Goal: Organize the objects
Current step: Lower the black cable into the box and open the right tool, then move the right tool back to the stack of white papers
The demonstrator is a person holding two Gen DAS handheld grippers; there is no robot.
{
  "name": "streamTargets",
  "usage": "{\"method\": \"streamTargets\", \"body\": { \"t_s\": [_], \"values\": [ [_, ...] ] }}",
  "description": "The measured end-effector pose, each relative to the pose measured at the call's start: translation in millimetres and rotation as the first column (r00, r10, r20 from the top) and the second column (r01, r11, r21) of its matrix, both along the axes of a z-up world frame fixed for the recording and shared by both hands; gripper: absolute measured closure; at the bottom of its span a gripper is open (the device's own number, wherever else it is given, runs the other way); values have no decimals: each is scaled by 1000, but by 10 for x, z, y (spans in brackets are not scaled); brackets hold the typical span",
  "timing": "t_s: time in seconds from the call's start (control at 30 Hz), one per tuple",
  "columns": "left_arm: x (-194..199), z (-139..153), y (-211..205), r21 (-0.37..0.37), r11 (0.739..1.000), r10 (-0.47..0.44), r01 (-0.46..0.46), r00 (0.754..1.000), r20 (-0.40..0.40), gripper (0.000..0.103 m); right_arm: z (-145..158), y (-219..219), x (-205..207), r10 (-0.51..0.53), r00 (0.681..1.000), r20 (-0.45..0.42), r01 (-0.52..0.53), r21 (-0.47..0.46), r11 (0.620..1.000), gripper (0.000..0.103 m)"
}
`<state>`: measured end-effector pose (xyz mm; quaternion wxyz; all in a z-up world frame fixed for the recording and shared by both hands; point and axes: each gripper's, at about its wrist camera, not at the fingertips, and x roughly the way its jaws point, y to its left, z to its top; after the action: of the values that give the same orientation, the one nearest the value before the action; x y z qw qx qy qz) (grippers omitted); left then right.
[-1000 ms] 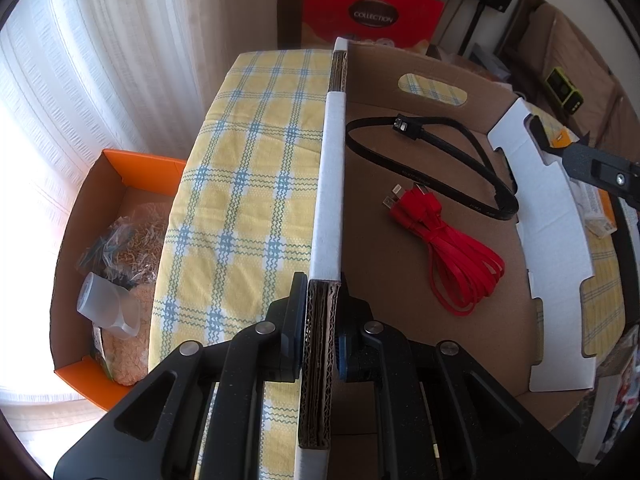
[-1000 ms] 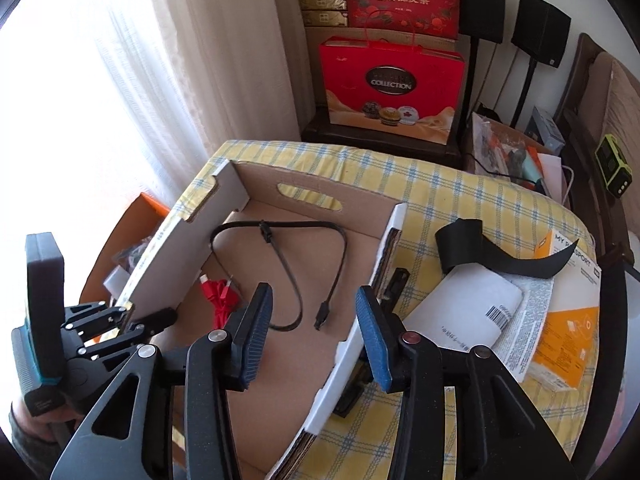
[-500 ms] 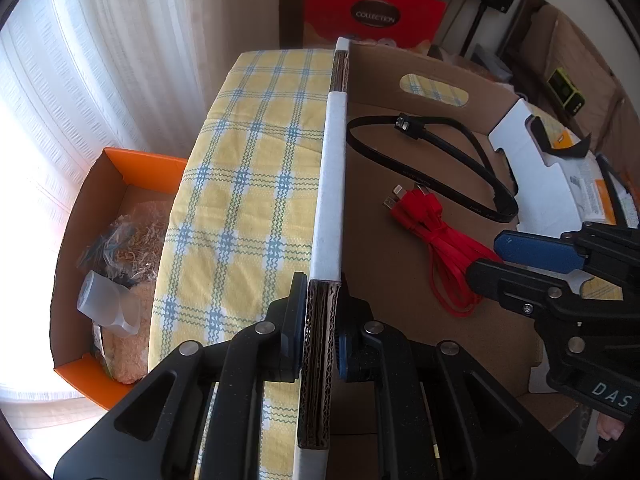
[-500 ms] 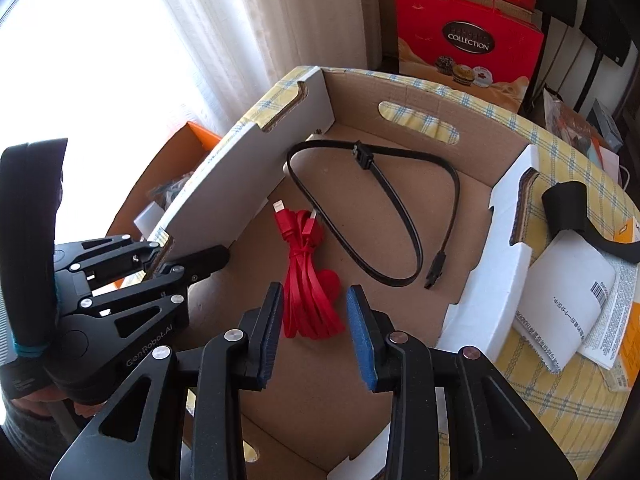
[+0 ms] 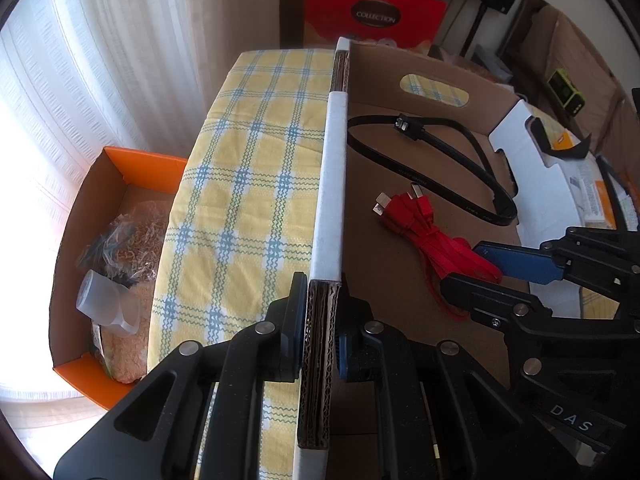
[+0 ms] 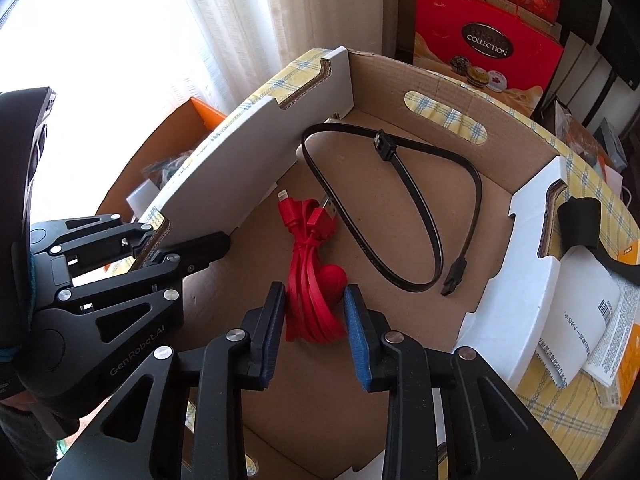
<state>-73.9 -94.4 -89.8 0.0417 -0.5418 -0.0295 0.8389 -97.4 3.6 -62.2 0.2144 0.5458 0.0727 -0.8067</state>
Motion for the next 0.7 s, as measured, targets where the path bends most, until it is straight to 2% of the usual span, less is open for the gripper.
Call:
{"method": "streamTargets", "body": {
  "t_s": [0.27,0.4,0.7],
  "values": [
    [1,1,1,-1,1000,0,0,1000,0,92,50,-5,95,71,997,10,-71,-34,997,80],
    [-1,0,0,0,1000,-1,1,1000,0,92,126,151,98,20,1000,4,-20,-74,997,71],
    [12,4,15,-3,1000,-3,3,1000,0,92,612,760,192,-134,986,-97,122,-118,985,65]
  ]
}}
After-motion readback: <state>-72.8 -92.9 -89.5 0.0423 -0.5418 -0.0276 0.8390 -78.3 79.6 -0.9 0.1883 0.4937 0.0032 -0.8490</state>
